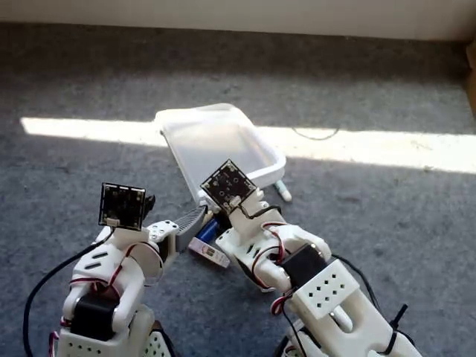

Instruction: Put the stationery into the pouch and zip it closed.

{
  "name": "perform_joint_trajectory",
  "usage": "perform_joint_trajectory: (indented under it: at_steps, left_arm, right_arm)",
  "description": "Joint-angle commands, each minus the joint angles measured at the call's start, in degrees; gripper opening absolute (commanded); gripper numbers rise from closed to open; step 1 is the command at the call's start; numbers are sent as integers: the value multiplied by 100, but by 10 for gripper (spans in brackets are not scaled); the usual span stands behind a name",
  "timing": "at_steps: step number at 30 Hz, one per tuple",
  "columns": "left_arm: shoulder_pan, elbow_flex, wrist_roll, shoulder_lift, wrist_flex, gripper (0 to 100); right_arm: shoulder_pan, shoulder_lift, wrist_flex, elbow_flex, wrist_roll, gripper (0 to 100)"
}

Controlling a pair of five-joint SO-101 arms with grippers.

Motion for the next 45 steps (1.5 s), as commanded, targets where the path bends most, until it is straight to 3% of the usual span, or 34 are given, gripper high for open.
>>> perform_joint_trajectory:
  at_steps: [1, 8, 12, 17, 25, 34, 40, 45]
  left_arm:
    - [66, -31, 44, -22, -141, 333]
    - [40, -4, 18, -31, -141, 290]
    - [-338, 110, 9, -31, -396, 242]
    - [-488, 629, 9, -31, -1029, 235]
    - [-629, 646, 9, -31, -1055, 233]
    - [-954, 523, 0, -31, -1055, 2]
    - [-963, 505, 9, -31, -1046, 6]
    - [-1121, 497, 9, -31, -1046, 6]
  right_arm:
    - [22, -154, -92, -40, -35, 22]
    - [13, -154, -92, -40, -35, 22]
    - [13, -154, -92, -31, -9, 22]
    - [13, -154, -92, -31, 0, 22]
    - [40, -154, -92, -31, 0, 22]
    - [48, -154, -84, -31, 9, 22]
    - [66, -154, -84, -31, 9, 5]
    - [479, -154, -84, -84, 9, 5]
